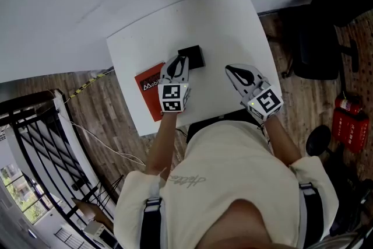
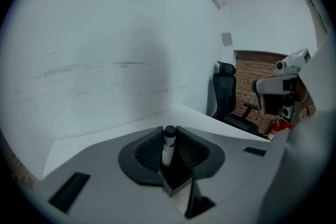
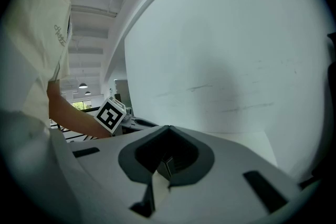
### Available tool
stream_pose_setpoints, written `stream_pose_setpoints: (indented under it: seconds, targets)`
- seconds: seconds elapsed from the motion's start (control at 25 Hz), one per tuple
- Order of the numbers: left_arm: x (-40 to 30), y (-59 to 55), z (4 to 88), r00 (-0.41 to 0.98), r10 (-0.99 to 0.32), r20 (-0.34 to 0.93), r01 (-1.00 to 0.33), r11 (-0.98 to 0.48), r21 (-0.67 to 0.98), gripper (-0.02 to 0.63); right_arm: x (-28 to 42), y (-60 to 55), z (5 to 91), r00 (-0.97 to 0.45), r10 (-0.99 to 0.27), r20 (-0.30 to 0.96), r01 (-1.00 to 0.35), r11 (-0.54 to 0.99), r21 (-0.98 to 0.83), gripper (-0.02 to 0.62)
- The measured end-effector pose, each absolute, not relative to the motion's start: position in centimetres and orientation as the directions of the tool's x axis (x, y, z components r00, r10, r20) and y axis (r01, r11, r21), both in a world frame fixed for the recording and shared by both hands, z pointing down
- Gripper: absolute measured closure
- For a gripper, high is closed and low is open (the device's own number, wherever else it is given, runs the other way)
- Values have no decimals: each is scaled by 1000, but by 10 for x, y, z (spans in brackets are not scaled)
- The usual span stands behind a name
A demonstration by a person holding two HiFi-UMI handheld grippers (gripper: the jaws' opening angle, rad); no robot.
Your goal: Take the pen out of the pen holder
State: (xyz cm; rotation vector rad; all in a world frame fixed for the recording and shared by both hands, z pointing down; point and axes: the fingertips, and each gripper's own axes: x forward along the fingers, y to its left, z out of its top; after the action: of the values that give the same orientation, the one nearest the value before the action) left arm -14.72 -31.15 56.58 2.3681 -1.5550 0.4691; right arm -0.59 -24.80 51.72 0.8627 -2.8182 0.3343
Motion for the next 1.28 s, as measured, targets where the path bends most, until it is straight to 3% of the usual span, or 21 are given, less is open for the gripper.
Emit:
stream_pose_setpoints:
  seconds: [1.28]
  targets:
    - [-142,-281,486,376,-882,283,-920,-392,1,518,-1,-239,485,-832,-532,154,-549,830,-101,588]
